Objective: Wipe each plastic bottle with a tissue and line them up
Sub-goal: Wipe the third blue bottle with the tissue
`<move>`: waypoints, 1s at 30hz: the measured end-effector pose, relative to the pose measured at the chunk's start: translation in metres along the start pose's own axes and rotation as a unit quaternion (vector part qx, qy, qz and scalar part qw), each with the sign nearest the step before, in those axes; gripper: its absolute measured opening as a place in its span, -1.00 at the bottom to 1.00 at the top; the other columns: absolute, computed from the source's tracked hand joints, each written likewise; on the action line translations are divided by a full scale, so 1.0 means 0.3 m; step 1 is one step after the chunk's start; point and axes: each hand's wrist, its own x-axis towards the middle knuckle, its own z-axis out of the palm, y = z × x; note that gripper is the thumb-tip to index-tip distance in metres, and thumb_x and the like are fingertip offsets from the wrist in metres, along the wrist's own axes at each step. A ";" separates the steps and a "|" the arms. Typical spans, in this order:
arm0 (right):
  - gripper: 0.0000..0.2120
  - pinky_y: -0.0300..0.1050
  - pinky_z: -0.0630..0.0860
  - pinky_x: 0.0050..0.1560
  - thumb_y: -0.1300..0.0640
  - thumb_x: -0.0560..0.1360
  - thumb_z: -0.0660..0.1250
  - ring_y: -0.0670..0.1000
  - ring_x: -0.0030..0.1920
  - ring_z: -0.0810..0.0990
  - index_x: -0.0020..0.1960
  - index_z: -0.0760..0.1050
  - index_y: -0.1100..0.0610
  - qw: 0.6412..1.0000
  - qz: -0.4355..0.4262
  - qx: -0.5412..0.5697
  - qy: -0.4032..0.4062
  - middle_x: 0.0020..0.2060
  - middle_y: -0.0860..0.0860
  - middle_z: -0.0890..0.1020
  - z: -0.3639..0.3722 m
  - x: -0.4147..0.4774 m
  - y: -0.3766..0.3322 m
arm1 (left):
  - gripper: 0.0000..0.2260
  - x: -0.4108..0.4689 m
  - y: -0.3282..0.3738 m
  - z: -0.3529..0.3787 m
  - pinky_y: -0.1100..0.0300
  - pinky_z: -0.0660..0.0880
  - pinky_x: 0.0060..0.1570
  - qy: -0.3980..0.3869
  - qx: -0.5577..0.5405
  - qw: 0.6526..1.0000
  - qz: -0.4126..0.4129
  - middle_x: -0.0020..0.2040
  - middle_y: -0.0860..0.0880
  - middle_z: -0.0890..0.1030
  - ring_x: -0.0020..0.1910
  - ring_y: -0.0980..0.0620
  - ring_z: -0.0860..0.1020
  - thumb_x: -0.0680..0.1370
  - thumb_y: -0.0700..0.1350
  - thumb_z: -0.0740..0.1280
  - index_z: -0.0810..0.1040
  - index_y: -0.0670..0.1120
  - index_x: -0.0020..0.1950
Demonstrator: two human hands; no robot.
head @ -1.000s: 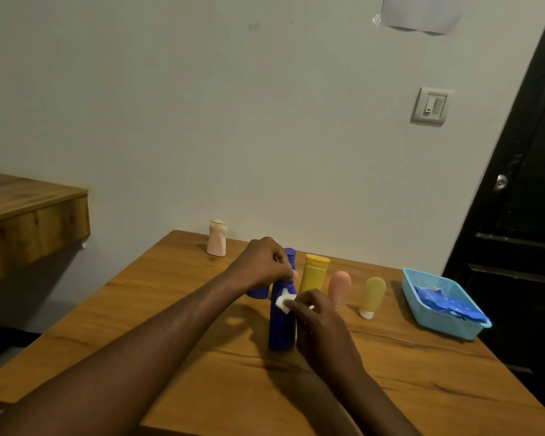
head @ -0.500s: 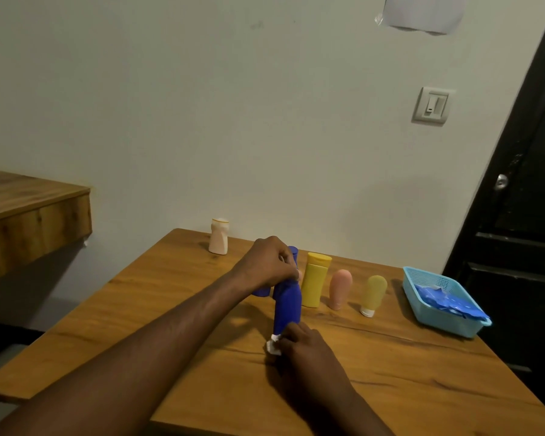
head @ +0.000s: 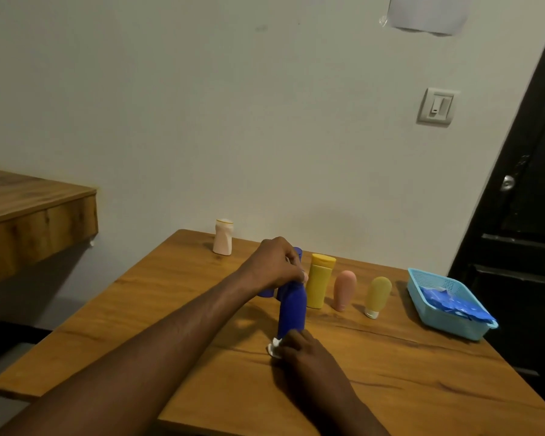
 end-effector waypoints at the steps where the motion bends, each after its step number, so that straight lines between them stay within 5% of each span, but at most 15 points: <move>1: -0.74 -0.26 0.45 0.11 -0.07 0.60 0.27 -0.18 0.10 0.42 0.28 0.49 -0.15 1.000 0.012 0.006 0.001 0.16 -0.20 0.45 0.000 -0.010 -0.004 | -0.91 0.000 0.001 0.000 0.33 0.40 -0.27 -0.001 0.001 1.000 0.002 -0.12 0.04 0.69 -0.16 0.11 0.62 0.44 -0.13 0.56 0.72 -0.11 -0.11; 4: -0.83 -0.27 0.52 0.03 -0.02 0.54 0.37 -0.19 0.02 0.50 0.13 0.54 -0.15 0.995 0.065 0.058 0.041 0.08 -0.24 0.47 -0.036 -0.019 0.008 | -0.91 -0.006 0.006 -0.004 0.33 0.40 -0.27 -0.003 0.005 1.000 0.005 -0.15 0.06 0.68 -0.18 0.13 0.61 0.44 -0.13 0.56 0.72 -0.11 -0.12; 9: -0.70 -0.20 0.60 -0.05 0.36 0.47 0.40 -0.14 0.03 0.55 0.13 0.59 0.07 0.943 0.100 0.142 0.285 0.07 -0.12 0.51 -0.094 0.032 0.111 | -0.94 -0.013 0.011 -0.005 0.39 0.38 -0.30 -0.008 0.008 1.000 0.005 -0.20 0.12 0.67 -0.19 0.17 0.61 0.48 -0.13 0.55 0.75 -0.10 -0.10; 11: -0.70 -0.23 0.59 -0.04 0.39 0.48 0.38 -0.14 0.05 0.55 0.12 0.58 0.09 0.933 0.091 0.156 0.310 0.07 -0.10 0.53 -0.113 0.067 0.107 | -0.93 -0.012 0.011 0.001 0.37 0.41 -0.28 -0.006 0.012 1.000 0.010 -0.18 0.08 0.69 -0.17 0.14 0.62 0.48 -0.12 0.54 0.76 -0.10 -0.10; 16: -0.75 -0.30 0.59 0.01 0.29 0.53 0.34 -0.10 0.15 0.56 0.16 0.50 0.06 0.949 0.083 0.188 0.241 0.17 -0.05 0.56 -0.046 0.093 0.090 | -0.95 -0.019 0.000 0.013 0.29 0.51 -0.30 0.011 0.013 1.000 0.004 -0.17 0.01 0.73 -0.16 0.06 0.68 0.48 -0.11 0.54 0.76 -0.06 -0.16; 25: -0.84 -0.17 0.56 -0.22 0.20 0.60 0.29 -0.12 -0.10 0.61 -0.02 0.40 -0.06 0.920 0.225 0.290 0.137 -0.11 -0.08 0.63 0.029 0.017 0.089 | -0.94 -0.071 -0.013 0.027 0.33 0.44 -0.19 0.032 -0.017 0.999 0.027 -0.10 0.03 0.70 -0.12 0.11 0.63 0.51 -0.13 0.51 0.74 -0.11 -0.07; 30: -0.81 -0.09 0.61 -0.01 0.22 0.51 0.38 -0.12 -0.04 0.60 -0.09 0.49 -0.06 0.945 0.219 0.238 0.043 -0.12 -0.11 0.63 -0.009 -0.001 0.100 | -0.94 -0.098 0.005 0.036 0.29 0.46 -0.14 0.020 -0.016 0.999 0.043 -0.11 0.11 0.68 -0.11 0.19 0.61 0.53 -0.14 0.50 0.74 -0.10 -0.03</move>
